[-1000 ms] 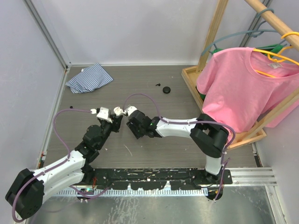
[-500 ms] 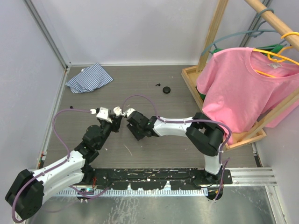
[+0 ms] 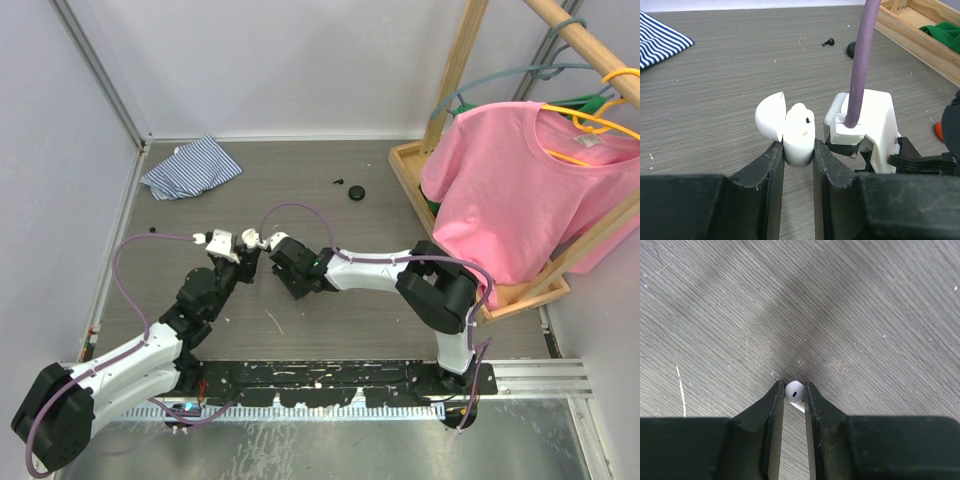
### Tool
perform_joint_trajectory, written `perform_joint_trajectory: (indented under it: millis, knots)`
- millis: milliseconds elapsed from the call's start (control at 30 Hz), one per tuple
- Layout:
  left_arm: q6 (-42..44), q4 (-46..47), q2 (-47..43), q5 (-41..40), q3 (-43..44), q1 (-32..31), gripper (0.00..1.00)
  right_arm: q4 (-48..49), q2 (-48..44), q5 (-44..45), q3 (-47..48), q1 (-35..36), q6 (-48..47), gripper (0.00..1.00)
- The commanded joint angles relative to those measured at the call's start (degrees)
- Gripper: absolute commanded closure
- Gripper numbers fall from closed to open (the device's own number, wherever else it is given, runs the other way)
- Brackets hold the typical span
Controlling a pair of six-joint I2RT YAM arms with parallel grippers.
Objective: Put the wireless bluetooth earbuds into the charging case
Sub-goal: Adjust the earbud at the center of the board.
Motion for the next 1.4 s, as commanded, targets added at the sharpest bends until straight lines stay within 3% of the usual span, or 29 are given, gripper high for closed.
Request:
perform_joint_trajectory:
  millis: [0,767,1067,1367]
  knots:
    - [-0.28,2.89,-0.97,0.38,1.37,-0.02,1.00,-0.97,-2.07,1.33,0.25,0.02,-0.16,0.81]
    - [0.34,8.48,-1.35,6.60,-0.43,-0.07,1.00,17.68,-23.93,-0.36,-15.56,-3.51,4.49,0.84]
    - [0.60,8.82,-1.20,6.73,-0.52,-0.07,1.00,15.64,-24.19,4.04,-18.41,-5.12,11.05,0.83]
    - [0.64,8.82,-0.63,7.03,-0.35,-0.05,1.00,12.50,-21.76,14.69,-22.95,-5.83,22.14,0.81]
